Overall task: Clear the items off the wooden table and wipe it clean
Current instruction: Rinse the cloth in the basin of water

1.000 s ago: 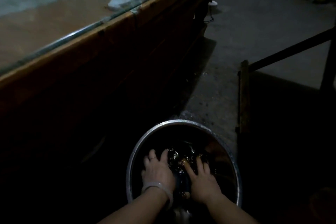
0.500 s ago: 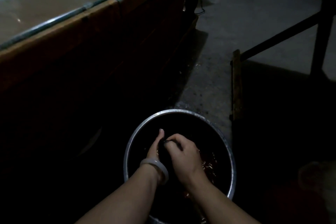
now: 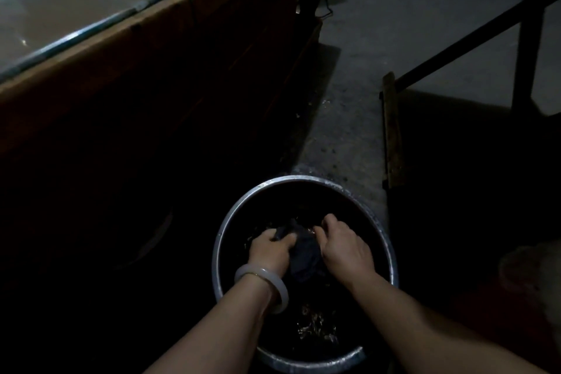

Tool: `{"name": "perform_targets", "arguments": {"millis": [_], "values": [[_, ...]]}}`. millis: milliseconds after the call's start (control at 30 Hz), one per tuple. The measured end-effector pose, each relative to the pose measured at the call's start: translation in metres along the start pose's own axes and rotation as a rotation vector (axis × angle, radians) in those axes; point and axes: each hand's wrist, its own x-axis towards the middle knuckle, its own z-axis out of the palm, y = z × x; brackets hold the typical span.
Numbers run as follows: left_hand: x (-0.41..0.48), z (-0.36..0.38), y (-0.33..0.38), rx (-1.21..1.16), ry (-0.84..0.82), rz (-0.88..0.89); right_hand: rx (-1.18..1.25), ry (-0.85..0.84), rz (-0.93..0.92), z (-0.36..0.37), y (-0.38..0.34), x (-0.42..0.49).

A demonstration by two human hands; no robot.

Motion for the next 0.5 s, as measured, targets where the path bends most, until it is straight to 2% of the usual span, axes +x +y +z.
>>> {"name": "perform_targets", "arguments": {"millis": [133, 200, 267, 367, 400, 500], "values": [[0.014, -0.014, -0.008, 0.044, 0.164, -0.08, -0.117, -0.125, 0.052, 0.008, 0.012, -0.006], [0.014, -0.012, -0.011, 0.064, 0.139, -0.172, -0.098, -0.242, 0.135, 0.017, 0.006, -0.013], [0.011, -0.006, -0.014, 0.056, 0.059, -0.192, 0.094, -0.327, 0.253, 0.029, -0.003, -0.016], [0.007, 0.0, -0.014, -0.06, -0.091, -0.258, 0.526, -0.246, 0.231, 0.032, -0.019, -0.016], [0.005, -0.001, -0.011, -0.196, -0.123, -0.319, 0.628, -0.204, 0.199, 0.028, -0.028, -0.019], [0.001, -0.007, 0.003, -0.529, -0.181, -0.411, 0.71, -0.087, 0.021, 0.003, -0.054, -0.039]]}}
